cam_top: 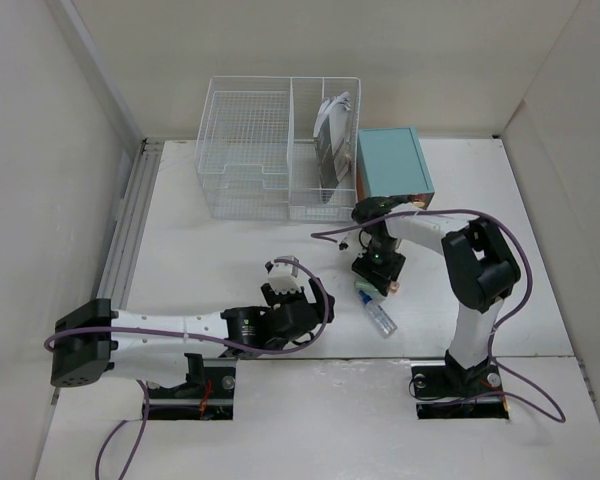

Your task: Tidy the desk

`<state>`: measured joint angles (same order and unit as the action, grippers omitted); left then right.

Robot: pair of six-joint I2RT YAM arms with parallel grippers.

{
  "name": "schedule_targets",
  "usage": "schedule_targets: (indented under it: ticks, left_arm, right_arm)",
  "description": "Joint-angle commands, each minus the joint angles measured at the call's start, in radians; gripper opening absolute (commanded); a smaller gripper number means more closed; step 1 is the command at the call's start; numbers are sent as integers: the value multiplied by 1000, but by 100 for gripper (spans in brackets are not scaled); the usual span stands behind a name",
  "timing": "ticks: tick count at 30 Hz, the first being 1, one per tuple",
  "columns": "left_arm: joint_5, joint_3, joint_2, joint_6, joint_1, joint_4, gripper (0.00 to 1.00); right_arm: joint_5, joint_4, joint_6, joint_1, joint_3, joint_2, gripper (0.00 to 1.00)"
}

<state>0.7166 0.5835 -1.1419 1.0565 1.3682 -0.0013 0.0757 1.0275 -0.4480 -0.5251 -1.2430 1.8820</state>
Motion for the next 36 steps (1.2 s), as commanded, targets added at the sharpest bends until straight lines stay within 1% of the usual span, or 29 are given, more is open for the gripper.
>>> schedule_targets:
  ticks: [1, 2, 4, 6, 11, 15, 17, 18, 19, 22, 23, 24, 25, 28, 31, 33, 36]
  left_arm:
    - [27, -7, 33, -7, 5, -8, 83]
    - [27, -7, 33, -7, 5, -8, 83]
    - [27, -7, 33, -7, 5, -8, 83]
    - [27, -7, 33, -7, 5, -17, 83]
    - [27, -7, 33, -7, 5, -17, 83]
    - [27, -7, 33, -7, 5, -17, 83]
    - [27, -7, 33, -7, 5, -17, 83]
    - [27, -7, 33, -7, 5, -26, 83]
    - [27, -7, 33, -7, 5, -26, 83]
    - [27, -7, 33, -7, 5, -26, 83]
    - [27, -7, 33, -7, 5, -17, 83]
    - [18, -7, 33, -7, 5, -17, 83]
    - [18, -7, 33, -7, 5, -17, 83]
    - [18, -7, 24, -7, 5, -17, 83]
    - [18, -7, 24, -7, 5, -17, 83]
    - [18, -7, 33, -7, 5, -17, 83]
    - [18, -7, 33, -7, 5, -26, 83]
  right_arm:
    - [-39, -7, -6, 25, -18, 9, 59]
    - [-39, -7, -18, 25, -18, 19, 57]
    - [-50, -7, -29, 14, -18, 19, 57]
    - [-62, -7, -40, 14, 0, 19, 51]
    - [-100, -38, -58, -38, 39, 19, 49]
    - [-123, -56, -69, -75, 74, 9, 49]
    - [-132, -56, -80, -75, 74, 9, 49]
    - [-123, -44, -89, -75, 74, 0, 50]
    - [-123, -44, -107, -75, 74, 0, 56]
    - [-114, -24, -133, -75, 83, -11, 65]
    - [-102, -24, -147, -75, 83, -20, 72]
    - [-91, -14, -147, -75, 83, -20, 74]
    - [-68, -4, -158, -75, 83, -20, 74]
    - [-77, -4, -167, -75, 83, -29, 74]
    - [-77, -13, -176, -62, 83, -38, 68]
    - [-77, -23, -185, -62, 83, -38, 61]
    - [-89, -35, -185, -62, 83, -29, 58]
